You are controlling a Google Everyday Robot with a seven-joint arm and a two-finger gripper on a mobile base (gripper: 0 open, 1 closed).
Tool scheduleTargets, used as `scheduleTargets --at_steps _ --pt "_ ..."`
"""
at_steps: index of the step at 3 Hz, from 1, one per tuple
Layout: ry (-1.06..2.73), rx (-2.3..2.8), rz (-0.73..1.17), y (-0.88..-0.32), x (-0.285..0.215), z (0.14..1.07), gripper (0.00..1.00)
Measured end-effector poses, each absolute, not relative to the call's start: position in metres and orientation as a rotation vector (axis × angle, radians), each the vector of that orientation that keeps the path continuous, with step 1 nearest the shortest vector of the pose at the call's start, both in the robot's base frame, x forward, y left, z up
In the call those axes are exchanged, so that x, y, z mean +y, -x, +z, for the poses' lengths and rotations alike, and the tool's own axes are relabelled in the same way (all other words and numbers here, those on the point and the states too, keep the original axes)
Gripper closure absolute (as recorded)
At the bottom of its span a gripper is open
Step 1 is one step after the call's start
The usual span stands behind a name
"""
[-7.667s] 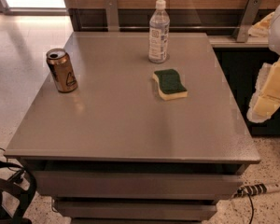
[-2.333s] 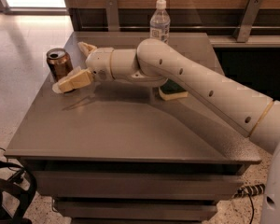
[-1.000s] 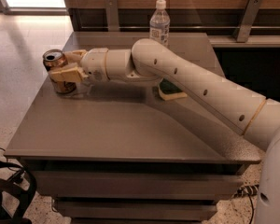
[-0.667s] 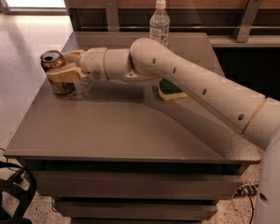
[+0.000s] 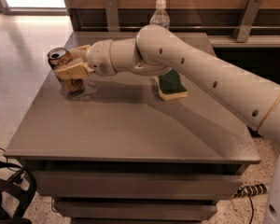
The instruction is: Knock orange can over
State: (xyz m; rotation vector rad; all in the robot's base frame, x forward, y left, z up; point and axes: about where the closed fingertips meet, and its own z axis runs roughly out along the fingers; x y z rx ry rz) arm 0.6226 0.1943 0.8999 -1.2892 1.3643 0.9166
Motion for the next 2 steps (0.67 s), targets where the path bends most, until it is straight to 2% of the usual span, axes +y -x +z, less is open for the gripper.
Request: scheduleTargets --at_steps 2 --pt "1.414 1.528 0.712 -0.630 0.137 0.921 1.00"
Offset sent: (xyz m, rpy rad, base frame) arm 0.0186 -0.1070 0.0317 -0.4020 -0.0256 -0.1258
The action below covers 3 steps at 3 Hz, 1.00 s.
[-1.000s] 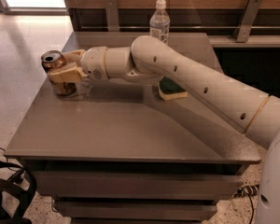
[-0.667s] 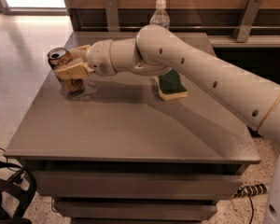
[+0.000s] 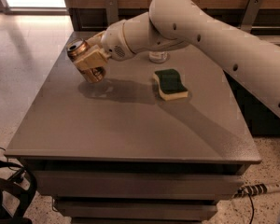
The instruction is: Knock orange can over
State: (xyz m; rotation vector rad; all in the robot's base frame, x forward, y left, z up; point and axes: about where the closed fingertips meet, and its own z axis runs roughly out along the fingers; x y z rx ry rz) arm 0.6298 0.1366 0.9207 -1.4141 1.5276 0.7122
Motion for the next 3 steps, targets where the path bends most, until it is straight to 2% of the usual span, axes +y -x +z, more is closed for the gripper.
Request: scheduleTargets --at_steps 1,3 --pt "1.497 1.605 0.600 -0.632 0.119 0.926 1.00" --pt "1.702 1.697 0.444 -0.624 0.139 0.895 1.00"
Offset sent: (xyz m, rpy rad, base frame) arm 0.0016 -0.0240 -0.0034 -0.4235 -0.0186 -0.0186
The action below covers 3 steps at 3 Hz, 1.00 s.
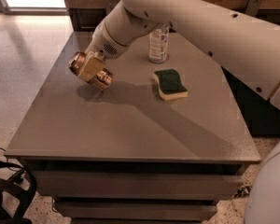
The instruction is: Knock orange can over
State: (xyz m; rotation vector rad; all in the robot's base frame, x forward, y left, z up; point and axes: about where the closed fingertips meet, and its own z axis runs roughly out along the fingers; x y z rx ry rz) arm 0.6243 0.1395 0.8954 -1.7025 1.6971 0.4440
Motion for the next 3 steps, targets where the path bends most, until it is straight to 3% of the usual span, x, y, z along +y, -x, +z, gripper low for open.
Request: scheduleTargets --at_steps 3 --pt "1.799 1.575 0.443 -0.620 0.222 0.848 1.00"
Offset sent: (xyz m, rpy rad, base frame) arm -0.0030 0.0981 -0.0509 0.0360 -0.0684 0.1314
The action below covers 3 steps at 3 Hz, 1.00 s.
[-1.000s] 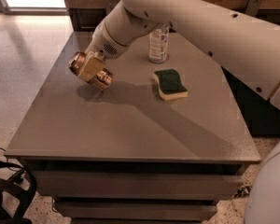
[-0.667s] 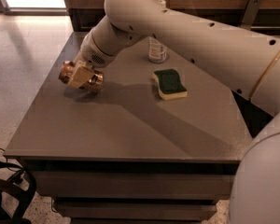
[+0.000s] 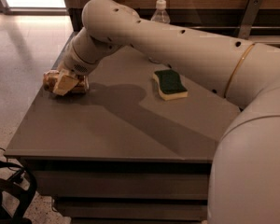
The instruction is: Knock orange can over
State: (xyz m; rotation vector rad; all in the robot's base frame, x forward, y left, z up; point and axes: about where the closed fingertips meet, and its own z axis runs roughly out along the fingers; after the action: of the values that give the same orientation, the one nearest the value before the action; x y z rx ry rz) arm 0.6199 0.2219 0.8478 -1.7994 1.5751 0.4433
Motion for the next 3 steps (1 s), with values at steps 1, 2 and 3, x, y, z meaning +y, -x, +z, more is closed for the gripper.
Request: scheduleTargets --at_steps 1,2,3 --pt "1.833 1.599 0.418 -0.6204 0.2292 0.8378 1.00" --pt "1.839 1.605 0.414 -0.6204 0.2305 0.8375 0.88" --pt "1.841 1.604 0.415 -0.6200 0.2311 0.8379 0.56"
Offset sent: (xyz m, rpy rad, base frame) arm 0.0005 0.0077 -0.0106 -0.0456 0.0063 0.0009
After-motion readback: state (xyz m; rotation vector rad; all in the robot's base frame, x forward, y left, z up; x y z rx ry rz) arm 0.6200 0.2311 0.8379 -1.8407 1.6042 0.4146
